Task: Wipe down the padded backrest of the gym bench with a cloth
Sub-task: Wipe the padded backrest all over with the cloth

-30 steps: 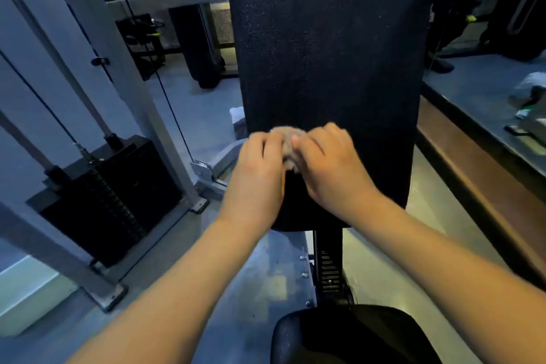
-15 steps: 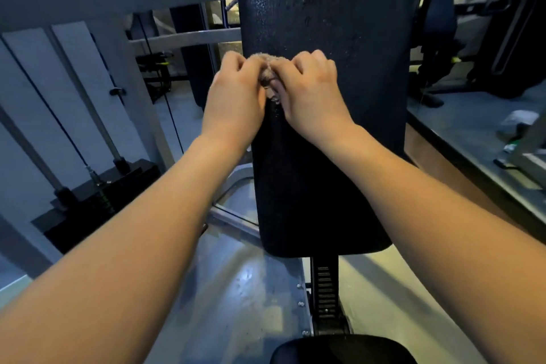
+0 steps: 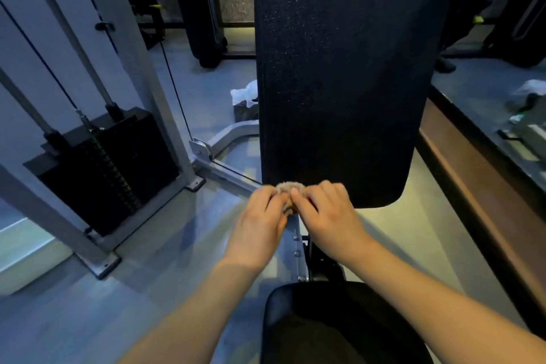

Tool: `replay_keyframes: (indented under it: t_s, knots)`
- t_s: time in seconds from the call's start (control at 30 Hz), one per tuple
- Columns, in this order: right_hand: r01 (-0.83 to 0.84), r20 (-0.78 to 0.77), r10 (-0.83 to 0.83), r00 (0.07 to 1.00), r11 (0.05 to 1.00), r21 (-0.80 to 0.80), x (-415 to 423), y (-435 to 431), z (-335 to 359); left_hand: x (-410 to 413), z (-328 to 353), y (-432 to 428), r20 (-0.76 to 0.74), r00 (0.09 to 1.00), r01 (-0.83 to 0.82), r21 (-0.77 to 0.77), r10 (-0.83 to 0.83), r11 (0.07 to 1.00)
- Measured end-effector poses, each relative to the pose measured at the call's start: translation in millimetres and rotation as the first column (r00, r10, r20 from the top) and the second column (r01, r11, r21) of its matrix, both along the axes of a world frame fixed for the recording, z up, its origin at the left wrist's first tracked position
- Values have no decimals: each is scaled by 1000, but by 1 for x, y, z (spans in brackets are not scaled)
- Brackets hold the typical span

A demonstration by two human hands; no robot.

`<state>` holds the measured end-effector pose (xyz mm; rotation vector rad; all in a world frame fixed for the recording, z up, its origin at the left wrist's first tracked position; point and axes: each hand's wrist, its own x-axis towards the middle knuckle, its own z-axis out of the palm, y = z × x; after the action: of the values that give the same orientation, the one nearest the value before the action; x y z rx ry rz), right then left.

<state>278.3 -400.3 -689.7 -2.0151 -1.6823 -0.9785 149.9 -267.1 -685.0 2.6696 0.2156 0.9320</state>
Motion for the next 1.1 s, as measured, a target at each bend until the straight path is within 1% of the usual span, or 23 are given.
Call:
replay_keyframes:
  t_s: [0.07,0.1,0.13,0.17,0.27,0.33,0.43,0.5,0.57,0.6,0.63,0.73,0.8,0.83,0.93,1.0,1.1]
  knots:
    - [-34,21,37,999,994,-108,-7,-15,-18,-12,-14,-9,-136,991,1,-35,-6,999]
    - [-52,30,56,998,989,-138,-7,-18,-17,-15,-11,-10,-174,985,-6,-49,-2,999]
    - [-59,29,64,998,989,-136,-5,-17,-9,-15,-3,-8,-167,986,-12,-57,2,998]
    - [-49,19,51,998,994,-100,-2,-14,5,-13,11,-6,-124,992,-9,-72,0,997]
    - [41,-42,-39,998,997,59,10,1,58,-1,67,3,83,997,5,-162,9,987]
    - [77,-76,-67,995,988,130,17,8,87,8,99,7,155,988,0,-190,29,982]
    - [111,-122,-84,989,965,239,33,10,118,23,128,16,204,979,41,-104,-19,994]
    - [212,-136,-179,974,932,294,43,11,135,32,140,25,193,981,25,-21,-21,999]
    - [302,-106,-283,953,905,298,41,15,144,36,146,32,191,981,-21,16,18,1000]
    - [306,-92,-291,952,908,285,36,18,145,35,146,35,196,980,-43,12,40,999]
    - [299,-100,-283,954,915,270,29,20,143,33,146,36,201,978,-57,-2,56,998]
    - [307,-212,-262,941,927,215,15,29,140,30,143,38,192,979,-68,-41,75,997]
    - [301,-248,-247,937,930,212,17,36,142,29,142,37,172,982,-66,-48,73,997]
    - [288,-246,-233,941,933,216,19,38,145,29,143,36,162,984,-66,-48,73,997]
    - [225,-157,-193,968,949,219,27,36,154,28,147,37,130,988,-74,-34,78,997]
    - [211,-134,-181,974,942,262,40,30,172,28,151,39,106,991,-77,-12,78,997]
    - [269,-148,-227,963,860,433,76,25,222,31,156,41,86,993,-83,30,81,996]
